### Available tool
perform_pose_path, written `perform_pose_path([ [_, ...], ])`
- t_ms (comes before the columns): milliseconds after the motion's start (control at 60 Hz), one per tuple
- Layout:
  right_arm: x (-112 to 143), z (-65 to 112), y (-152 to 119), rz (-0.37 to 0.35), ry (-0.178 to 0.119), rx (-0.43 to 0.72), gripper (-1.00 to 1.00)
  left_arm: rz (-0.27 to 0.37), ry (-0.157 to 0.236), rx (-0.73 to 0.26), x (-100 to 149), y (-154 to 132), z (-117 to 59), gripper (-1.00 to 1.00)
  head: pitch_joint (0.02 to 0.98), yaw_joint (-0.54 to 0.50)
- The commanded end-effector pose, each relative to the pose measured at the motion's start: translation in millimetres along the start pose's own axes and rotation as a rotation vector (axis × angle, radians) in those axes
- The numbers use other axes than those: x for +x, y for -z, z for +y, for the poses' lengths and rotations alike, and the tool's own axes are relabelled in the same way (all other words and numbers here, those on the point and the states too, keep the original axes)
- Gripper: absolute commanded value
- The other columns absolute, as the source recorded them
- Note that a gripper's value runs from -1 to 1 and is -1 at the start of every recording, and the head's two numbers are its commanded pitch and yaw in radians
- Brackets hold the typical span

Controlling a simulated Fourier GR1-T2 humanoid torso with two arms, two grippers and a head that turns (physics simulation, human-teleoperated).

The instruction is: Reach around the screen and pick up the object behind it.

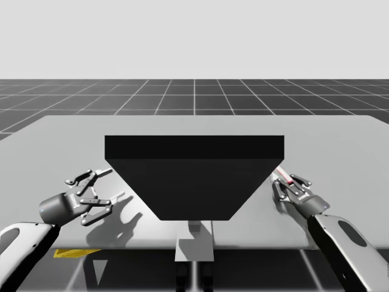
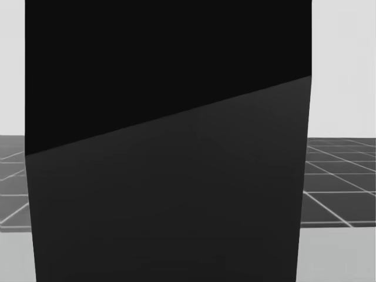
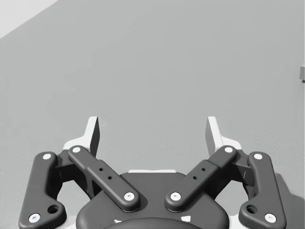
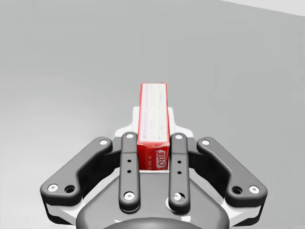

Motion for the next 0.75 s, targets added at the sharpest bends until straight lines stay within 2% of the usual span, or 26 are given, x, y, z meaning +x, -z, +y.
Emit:
perform_pose_path([
  [17,30,-49.0,-6,-0.075,-0.029,-0.165,1.0,-0.001,0.002,0.001,1,0,1.0,-1.0,0.16,-0.05],
  [217,72,-73.0,-18,-0.15,-0.044,-0.264,1.0,-0.001,0.005,0.005,2,-1,1.4,-1.0,0.158,-0.04],
  [333,98,-80.3,-26,-0.209,-0.032,-0.312,1.0,-0.002,0.007,0.006,3,-1,1.4,-1.0,0.157,-0.04],
  [450,120,-77.0,-33,-0.27,-0.025,-0.318,1.0,-0.002,0.009,0.006,3,-1,1.1,-1.0,0.156,-0.04],
  [750,181,-60.8,-35,-0.4,-0.088,-0.316,1.0,-0.003,0.012,0.006,4,0,1.1,-1.0,0.156,-0.05],
])
